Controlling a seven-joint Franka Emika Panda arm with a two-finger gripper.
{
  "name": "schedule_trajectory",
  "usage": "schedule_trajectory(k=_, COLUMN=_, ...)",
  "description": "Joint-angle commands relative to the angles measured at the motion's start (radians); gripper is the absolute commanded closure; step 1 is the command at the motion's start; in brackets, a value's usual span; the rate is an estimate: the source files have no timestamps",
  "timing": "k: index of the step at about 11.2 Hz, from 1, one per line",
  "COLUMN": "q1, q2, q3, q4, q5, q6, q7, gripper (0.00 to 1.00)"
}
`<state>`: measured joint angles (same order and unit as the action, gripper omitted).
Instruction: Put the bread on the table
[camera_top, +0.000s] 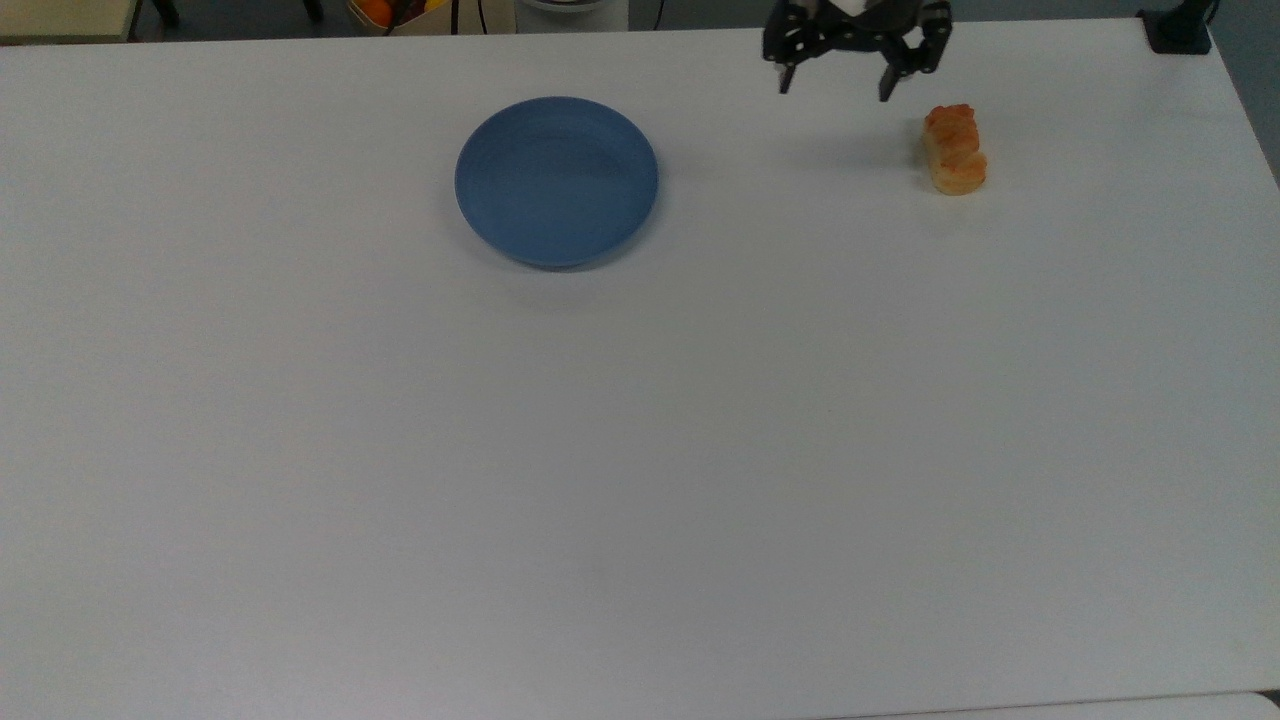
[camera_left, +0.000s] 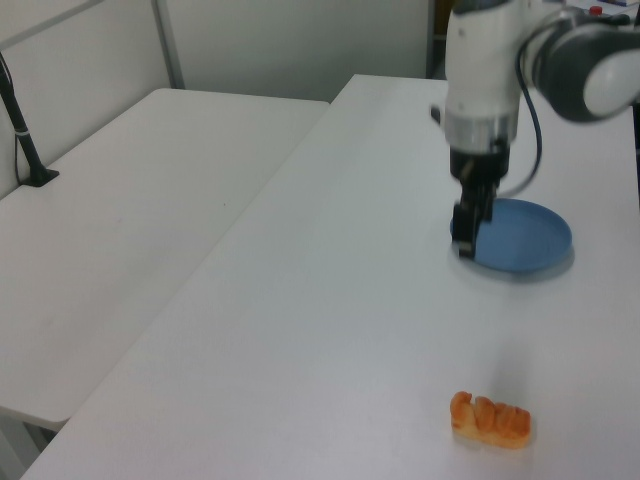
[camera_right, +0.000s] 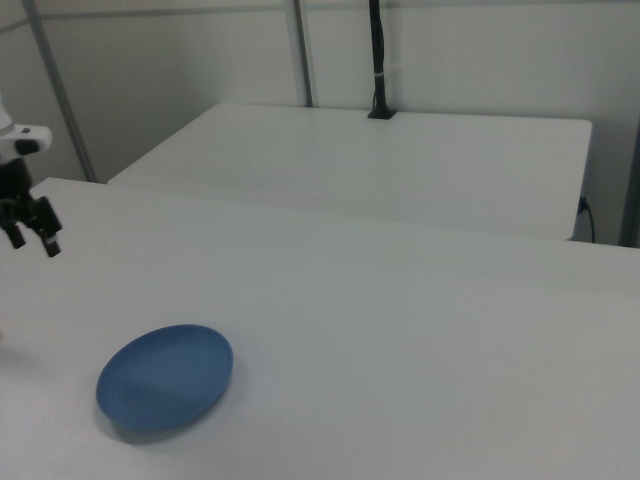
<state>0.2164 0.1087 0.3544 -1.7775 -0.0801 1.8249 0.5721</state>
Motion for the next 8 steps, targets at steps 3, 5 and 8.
schedule_trajectory(k=3, q1=-0.201, q2=-0.138, q3=-0.161, q4=-0.011, q5=0.051, q6=-0.119, q7=-0.331, gripper=0.00)
schedule_trajectory(k=5, q1=-0.213, q2=-0.136, q3=-0.328, q4=0.021, q5=0.052, q6=-0.119, q7=-0.458, gripper=0.00)
schedule_trajectory(k=8, q1=-0.204, q2=-0.152, q3=-0.435, q4=0.026, q5=0.054, q6=-0.124, q7=-0.569, gripper=0.00)
